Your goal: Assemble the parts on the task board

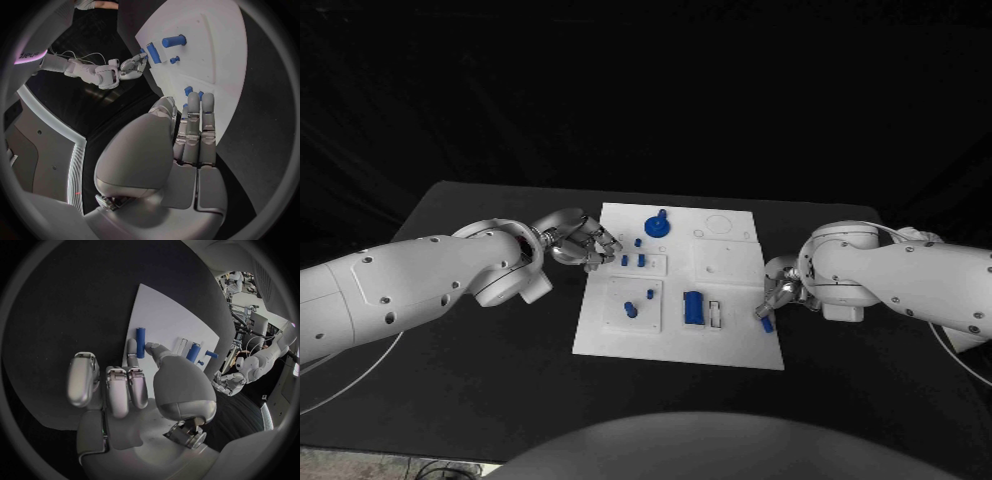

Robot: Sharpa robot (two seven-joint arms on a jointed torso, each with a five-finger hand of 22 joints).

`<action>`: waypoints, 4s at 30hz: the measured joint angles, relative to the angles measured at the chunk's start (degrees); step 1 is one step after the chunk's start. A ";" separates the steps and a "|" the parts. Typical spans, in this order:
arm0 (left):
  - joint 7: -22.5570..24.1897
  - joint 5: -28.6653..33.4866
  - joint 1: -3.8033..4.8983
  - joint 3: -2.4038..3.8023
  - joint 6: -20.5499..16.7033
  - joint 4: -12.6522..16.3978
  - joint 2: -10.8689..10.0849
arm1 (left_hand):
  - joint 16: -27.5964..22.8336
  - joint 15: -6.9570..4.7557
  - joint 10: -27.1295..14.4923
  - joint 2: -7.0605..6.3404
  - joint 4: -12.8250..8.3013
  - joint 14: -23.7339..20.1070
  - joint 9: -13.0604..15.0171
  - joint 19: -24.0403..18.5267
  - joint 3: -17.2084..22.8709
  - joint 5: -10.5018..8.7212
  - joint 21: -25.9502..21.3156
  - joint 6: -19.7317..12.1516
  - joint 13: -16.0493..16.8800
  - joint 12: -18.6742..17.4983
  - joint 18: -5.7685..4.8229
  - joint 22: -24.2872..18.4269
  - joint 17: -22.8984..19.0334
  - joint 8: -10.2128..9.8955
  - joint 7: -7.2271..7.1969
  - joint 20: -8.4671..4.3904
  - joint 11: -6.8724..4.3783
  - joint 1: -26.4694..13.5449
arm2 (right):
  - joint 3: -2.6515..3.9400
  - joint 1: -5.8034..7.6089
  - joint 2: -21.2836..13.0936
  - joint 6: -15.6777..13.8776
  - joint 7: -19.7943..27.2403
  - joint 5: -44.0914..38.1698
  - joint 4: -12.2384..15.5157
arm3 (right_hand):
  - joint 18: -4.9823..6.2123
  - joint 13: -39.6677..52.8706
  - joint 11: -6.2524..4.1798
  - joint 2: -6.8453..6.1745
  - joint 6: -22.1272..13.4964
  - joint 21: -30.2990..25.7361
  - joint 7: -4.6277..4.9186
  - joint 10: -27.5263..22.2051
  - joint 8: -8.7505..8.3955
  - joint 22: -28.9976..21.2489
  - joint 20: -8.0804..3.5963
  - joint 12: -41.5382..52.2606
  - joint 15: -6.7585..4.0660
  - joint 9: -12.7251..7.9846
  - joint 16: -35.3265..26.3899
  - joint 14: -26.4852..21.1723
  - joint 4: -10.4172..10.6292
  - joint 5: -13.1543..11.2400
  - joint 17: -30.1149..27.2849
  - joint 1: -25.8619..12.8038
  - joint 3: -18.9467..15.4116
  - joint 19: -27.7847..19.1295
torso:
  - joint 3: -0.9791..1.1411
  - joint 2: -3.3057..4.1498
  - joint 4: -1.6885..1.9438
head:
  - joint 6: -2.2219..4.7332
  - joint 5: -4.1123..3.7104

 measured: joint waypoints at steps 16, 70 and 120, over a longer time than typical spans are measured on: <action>-0.37 0.01 0.00 0.00 0.09 0.04 0.05 | 0.00 0.00 0.00 0.00 0.00 0.00 0.00 0.00 0.00 0.00 0.00 0.00 0.00 0.00 0.01 0.00 0.01 0.00 0.00 0.00 0.00 0.00 | 0.14 -0.58 0.04 -2.36 0.38 2.62 -1.00 | -0.01 0.00 -0.59 -0.38 -0.30 -2.53 0.29 0.06 5.12 0.00 -0.41 0.00 -0.54 -2.11 0.00 -0.08 -4.97 0.59 -0.01 -0.16 3.26 -0.41 | -0.02 0.01 -0.05 | 0.00 0.08; -0.85 0.02 0.00 0.00 0.53 -0.06 0.06 | 0.00 0.00 -0.01 0.00 -0.01 0.00 0.00 0.00 -0.01 0.00 0.22 0.00 0.00 0.00 0.01 0.02 -0.10 0.00 0.00 0.00 -0.01 0.00 | -0.53 1.37 -1.98 -9.50 0.71 18.04 5.18 | -0.01 0.04 -1.15 0.02 -2.17 -4.00 0.22 0.04 10.30 0.00 -1.04 0.00 -1.14 6.13 0.00 0.11 -4.77 4.69 -0.03 1.03 3.70 -0.18 | 0.00 0.01 -0.01 | 0.00 0.29; -1.15 0.03 0.00 0.00 1.04 -0.08 0.12 | 0.00 0.00 -0.01 0.00 -0.01 0.00 -0.01 0.00 -0.01 0.00 0.21 0.00 -0.04 0.00 0.00 0.01 -0.14 0.00 0.00 0.00 -0.01 0.00 | -0.42 -0.07 4.19 -15.58 2.51 23.95 0.76 | -0.02 0.02 -1.06 0.52 -4.80 -4.19 -0.16 -0.05 10.08 0.00 -1.24 0.00 -1.13 6.68 0.00 0.11 -5.19 2.95 -0.01 -0.73 5.57 0.02 | -0.01 0.01 -0.02 | 0.00 0.47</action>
